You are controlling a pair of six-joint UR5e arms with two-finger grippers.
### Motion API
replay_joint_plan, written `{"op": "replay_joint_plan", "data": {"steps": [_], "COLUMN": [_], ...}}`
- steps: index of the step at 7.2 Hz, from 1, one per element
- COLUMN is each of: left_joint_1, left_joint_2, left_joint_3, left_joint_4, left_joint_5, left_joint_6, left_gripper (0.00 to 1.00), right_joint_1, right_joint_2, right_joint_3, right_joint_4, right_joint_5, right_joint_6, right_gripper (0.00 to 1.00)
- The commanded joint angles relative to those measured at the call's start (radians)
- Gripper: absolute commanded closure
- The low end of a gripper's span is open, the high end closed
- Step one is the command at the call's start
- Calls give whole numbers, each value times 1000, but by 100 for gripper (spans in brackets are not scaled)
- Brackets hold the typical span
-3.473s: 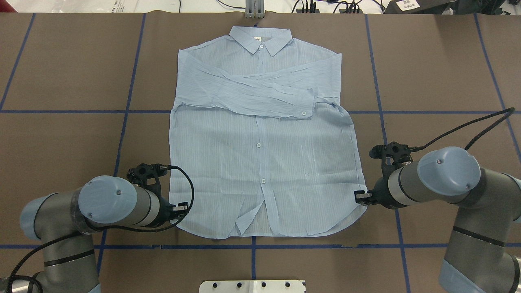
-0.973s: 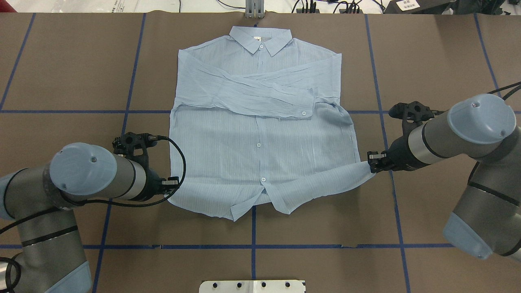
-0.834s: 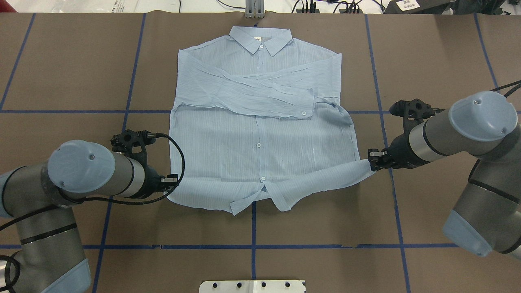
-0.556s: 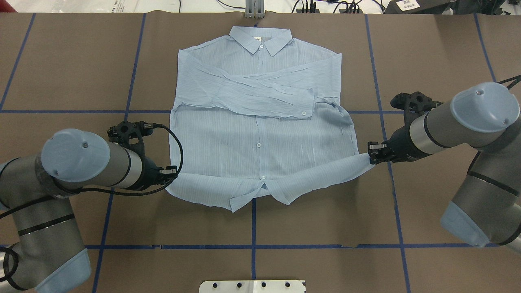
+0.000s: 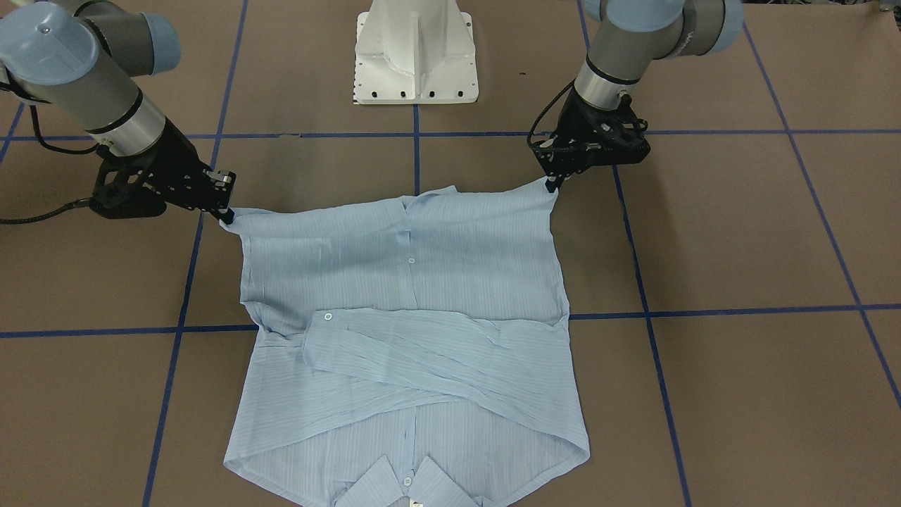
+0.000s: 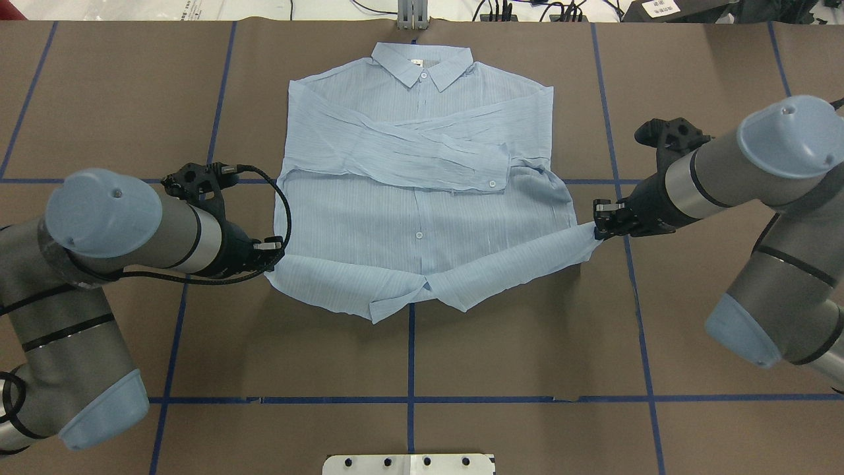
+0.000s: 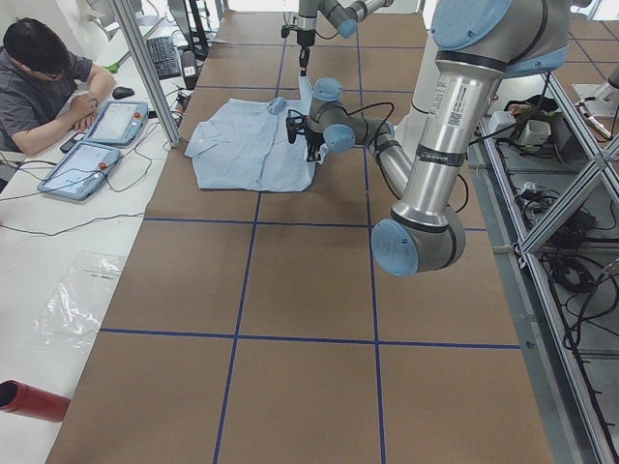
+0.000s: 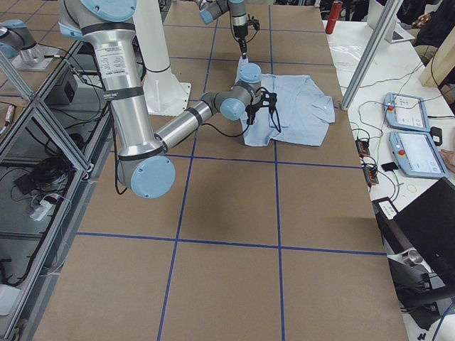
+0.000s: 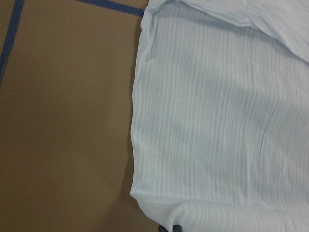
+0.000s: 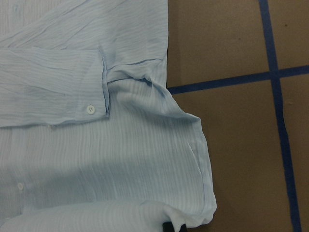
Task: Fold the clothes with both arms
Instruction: 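Lift the hem with both grippers and carry it over to the collar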
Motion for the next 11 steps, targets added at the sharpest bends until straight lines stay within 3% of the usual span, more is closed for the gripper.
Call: {"op": "replay_joint_plan", "data": {"steps": [1,2,5,7,9,11], "left_joint_1": [-57,-76,-198,-225,-252,-254], "left_joint_2": [-69,-103,-186,-281,-286,-293], "left_joint_3": [103,181,243,407,557,595], "left_joint_4": [-39,-96,-110,-174,-346,-366], "left_joint_5": [-10,-10,-30,-30,-29,-29], "left_joint_6": [-3,-6,-4,-4,-4,-3], "left_gripper": [100,100,100,100,100,100], "right_joint_1": [91,125,182,190,199,199], "right_joint_2": [72,98,179,271,372,449], "right_joint_3": [-89,-123,-194,-337,-462,-569], "right_joint_4": [0,0,0,6,8,14], "right_joint_5": [33,43,70,70,70,65], "right_joint_6": [-1,-1,13,-1,-4,-10], "right_gripper": [100,100,100,100,100,100]}}
